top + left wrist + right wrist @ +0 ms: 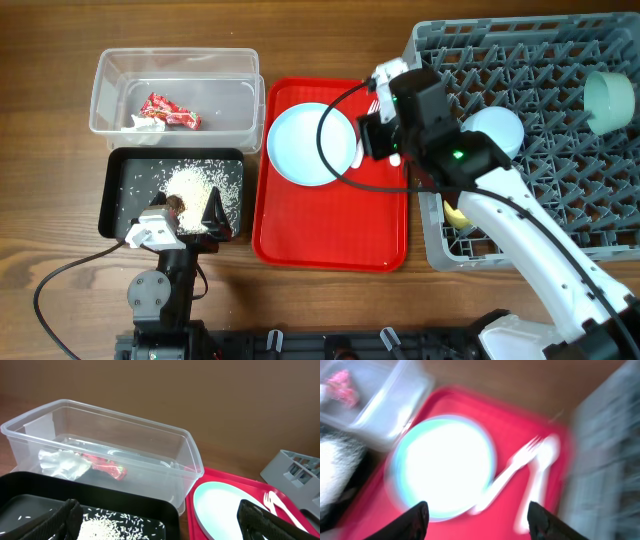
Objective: Sort waste into correct bins and load items into the dishwasher rack
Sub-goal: 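Grasp the light-blue plate with the right gripper and stand it in the rack, then pick the white fork and spoon with the right gripper and insert them in the rack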
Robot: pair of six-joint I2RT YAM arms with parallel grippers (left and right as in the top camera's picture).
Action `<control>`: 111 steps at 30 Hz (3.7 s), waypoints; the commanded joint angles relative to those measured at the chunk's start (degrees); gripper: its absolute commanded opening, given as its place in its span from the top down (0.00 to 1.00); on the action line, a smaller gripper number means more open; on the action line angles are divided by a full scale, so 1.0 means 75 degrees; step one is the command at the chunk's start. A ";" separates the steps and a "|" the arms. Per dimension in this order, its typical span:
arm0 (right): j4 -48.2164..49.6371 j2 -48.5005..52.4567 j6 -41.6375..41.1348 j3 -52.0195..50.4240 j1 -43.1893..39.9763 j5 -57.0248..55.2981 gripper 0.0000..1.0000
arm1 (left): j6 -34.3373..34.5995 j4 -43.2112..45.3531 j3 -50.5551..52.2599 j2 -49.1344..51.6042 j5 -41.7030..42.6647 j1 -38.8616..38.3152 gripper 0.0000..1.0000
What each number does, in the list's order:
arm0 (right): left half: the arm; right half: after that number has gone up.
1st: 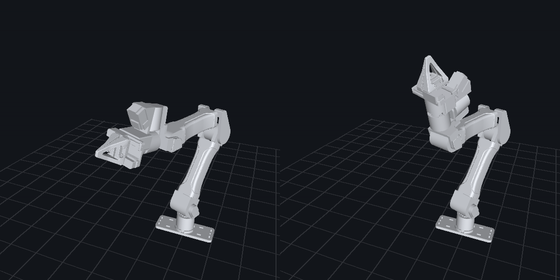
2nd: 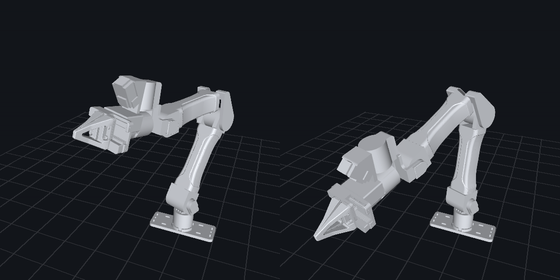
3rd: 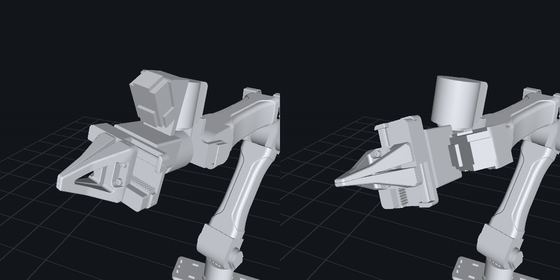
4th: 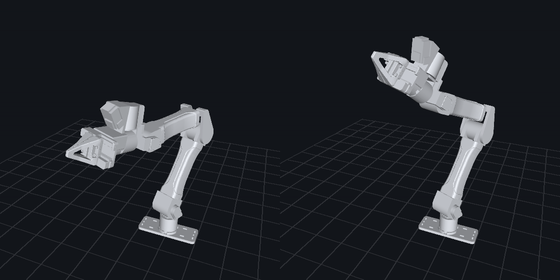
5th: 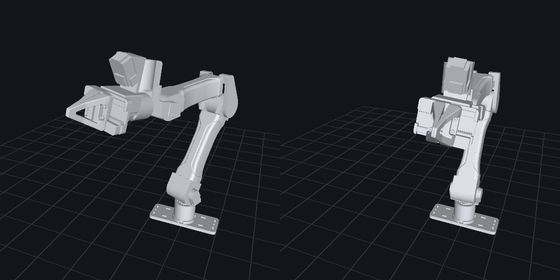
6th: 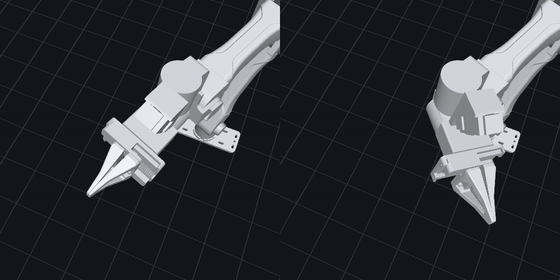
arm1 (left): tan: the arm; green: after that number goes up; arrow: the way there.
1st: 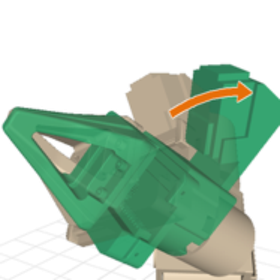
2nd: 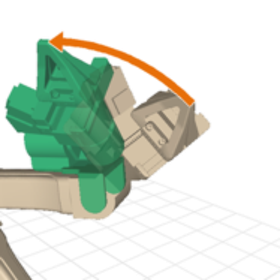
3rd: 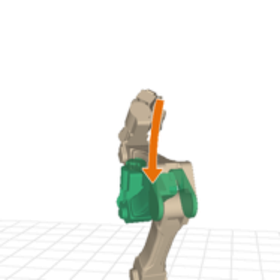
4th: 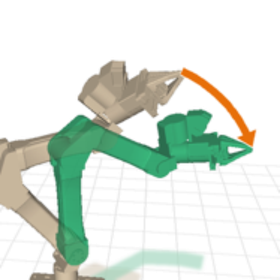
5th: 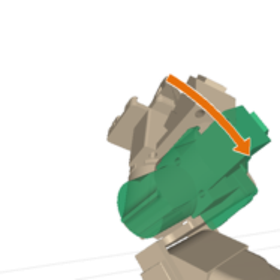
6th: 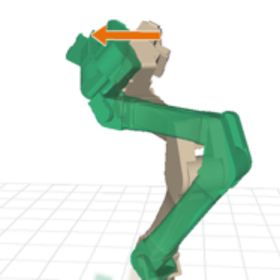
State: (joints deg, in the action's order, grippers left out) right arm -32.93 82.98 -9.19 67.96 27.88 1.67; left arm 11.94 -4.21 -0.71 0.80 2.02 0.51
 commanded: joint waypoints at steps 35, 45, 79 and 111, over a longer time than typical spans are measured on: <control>0.2063 -0.1189 0.2017 -0.0026 -0.2425 -0.7055 0.96 | 0.0067 -0.0009 0.0050 -0.0055 0.0009 0.0061 0.00; 0.6572 0.2104 0.8262 -0.0026 -0.2815 -0.7315 0.95 | 0.0067 -0.0009 0.0050 -0.0055 0.0009 0.0061 0.00; 0.0603 0.4686 -0.3060 0.0901 0.0050 -0.1279 0.64 | 0.0067 -0.0009 0.0050 -0.0055 0.0009 0.0061 0.00; 0.0819 0.3695 -0.0347 0.0871 -0.0274 -0.2856 0.46 | 0.0067 -0.0009 0.0050 -0.0055 0.0009 0.0061 0.00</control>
State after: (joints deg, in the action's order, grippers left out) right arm -29.76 103.61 -9.39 74.41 26.89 -14.11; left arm 11.94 -4.23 -0.69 0.80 2.02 0.51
